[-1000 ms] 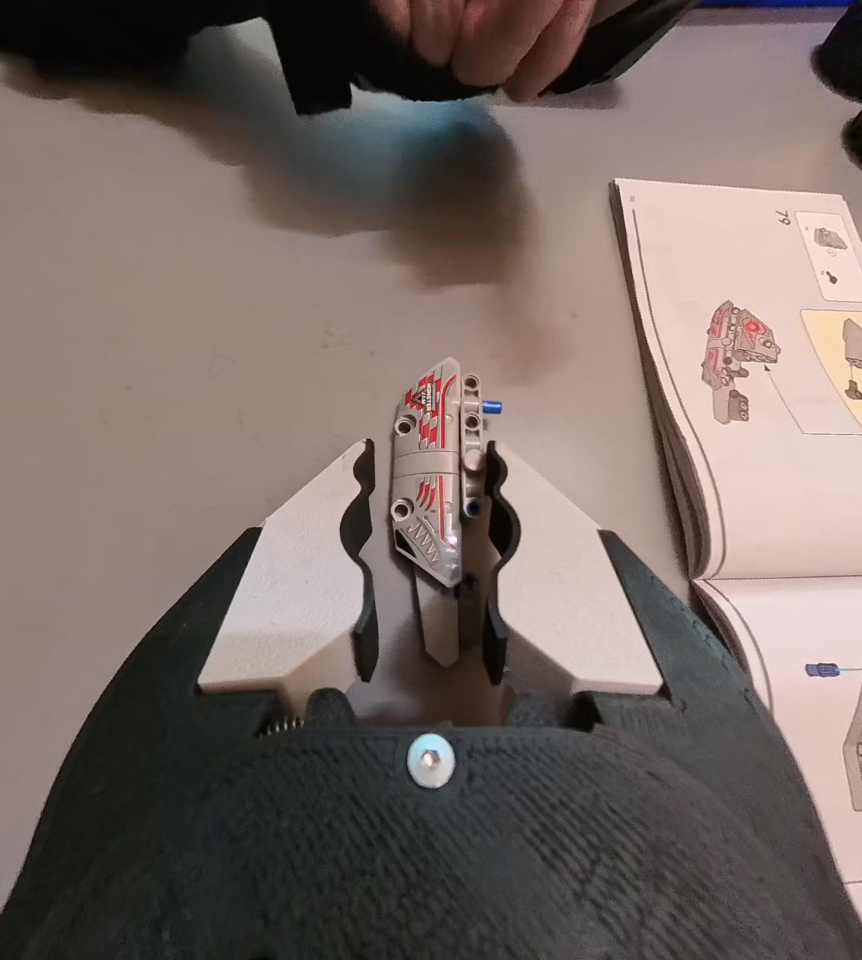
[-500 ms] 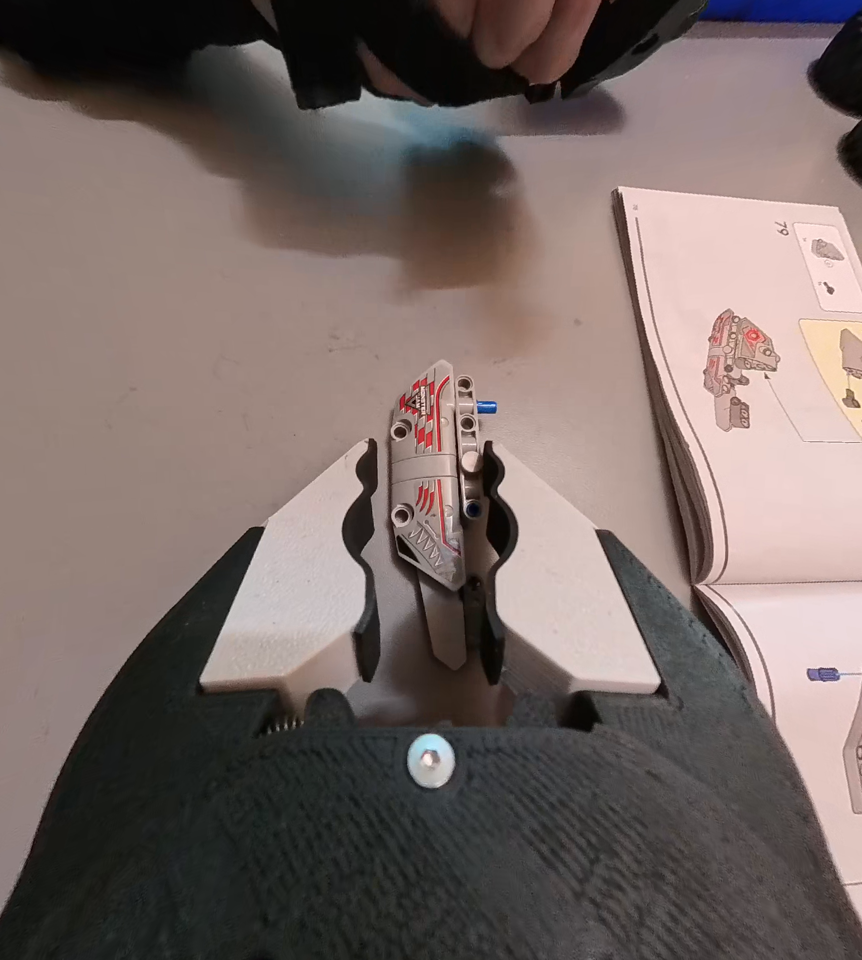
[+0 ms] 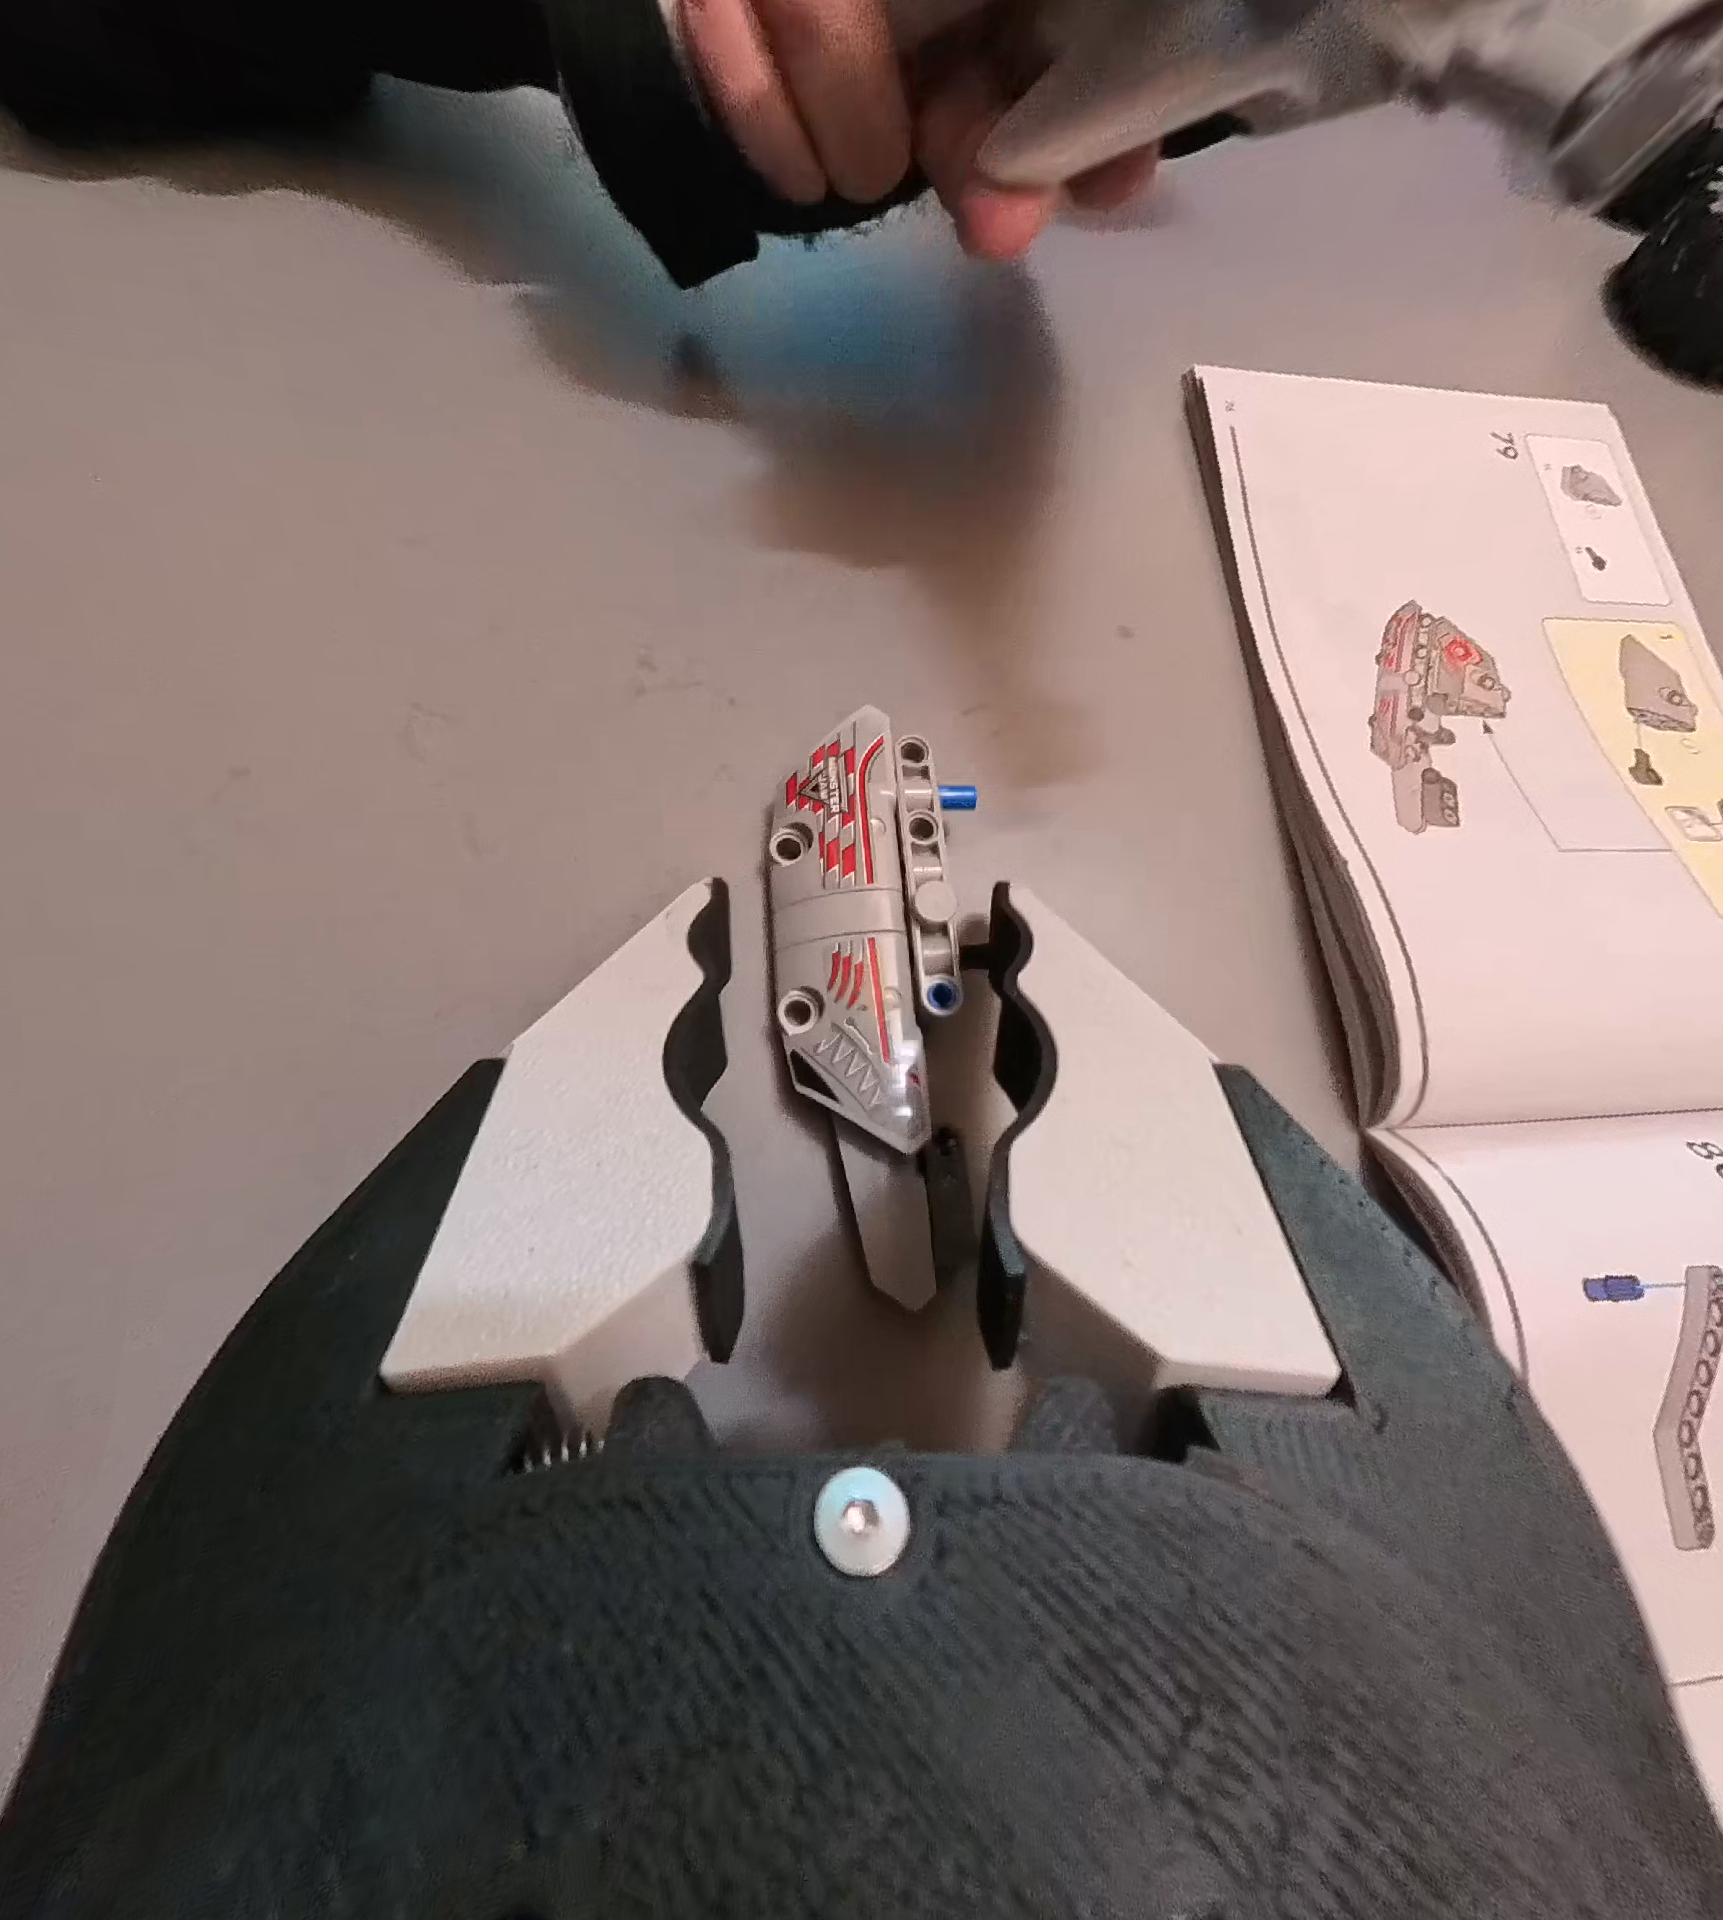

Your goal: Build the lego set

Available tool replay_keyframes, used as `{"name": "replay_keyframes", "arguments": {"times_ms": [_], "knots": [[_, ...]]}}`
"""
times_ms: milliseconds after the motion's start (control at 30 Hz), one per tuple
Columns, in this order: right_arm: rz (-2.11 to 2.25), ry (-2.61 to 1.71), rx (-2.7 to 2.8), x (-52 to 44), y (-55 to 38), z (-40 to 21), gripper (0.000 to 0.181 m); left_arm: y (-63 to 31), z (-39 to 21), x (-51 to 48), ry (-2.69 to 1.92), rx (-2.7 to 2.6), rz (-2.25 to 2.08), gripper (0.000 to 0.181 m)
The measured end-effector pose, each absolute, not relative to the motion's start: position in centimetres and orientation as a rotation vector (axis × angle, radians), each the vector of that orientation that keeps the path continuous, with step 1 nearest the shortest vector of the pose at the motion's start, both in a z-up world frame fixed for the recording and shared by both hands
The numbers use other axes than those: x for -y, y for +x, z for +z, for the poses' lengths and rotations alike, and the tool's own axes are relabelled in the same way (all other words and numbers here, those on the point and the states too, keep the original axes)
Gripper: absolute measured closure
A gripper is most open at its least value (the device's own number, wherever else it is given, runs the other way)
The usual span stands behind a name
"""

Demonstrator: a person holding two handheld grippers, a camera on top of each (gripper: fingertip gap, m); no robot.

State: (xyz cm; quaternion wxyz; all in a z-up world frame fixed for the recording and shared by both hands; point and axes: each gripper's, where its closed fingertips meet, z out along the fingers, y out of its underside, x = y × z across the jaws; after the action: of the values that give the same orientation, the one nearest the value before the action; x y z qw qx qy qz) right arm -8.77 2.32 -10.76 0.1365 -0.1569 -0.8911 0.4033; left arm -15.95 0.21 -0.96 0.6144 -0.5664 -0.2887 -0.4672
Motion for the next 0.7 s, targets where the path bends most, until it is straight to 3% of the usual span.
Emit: {"name": "replay_keyframes", "arguments": {"times_ms": [33, 267, 333, 533, 700], "knots": [[1.17, -0.463, 2.585, -2.4, -8.7, -10.8, 0.131, -15.5, -1.6, -0.5, -1.357, 0.657, -1.054, 0.181], [1.178, -0.479, 2.599, -2.6, -8.5, -10.8, 0.13, -12.5, -3.7, -1.6, -1.67, 0.447, -0.853, 0.181], [1.154, -0.438, 2.563, -3.0, -8.6, -10.6, 0.12, -11.8, -3.7, -1.7, -1.728, 0.349, -0.757, 0.181], [1.635, -0.559, 2.273, -2.8, -9.4, -4.4, 0.141, -10.0, -2.7, -2.0, -1.738, 0.133, -0.606, 0.181], [1.774, -0.575, 2.3, -2.0, -8.6, -4.0, 0.153, -9.2, -2.3, -1.8, -1.734, 0.014, -0.548, 0.181]]}}
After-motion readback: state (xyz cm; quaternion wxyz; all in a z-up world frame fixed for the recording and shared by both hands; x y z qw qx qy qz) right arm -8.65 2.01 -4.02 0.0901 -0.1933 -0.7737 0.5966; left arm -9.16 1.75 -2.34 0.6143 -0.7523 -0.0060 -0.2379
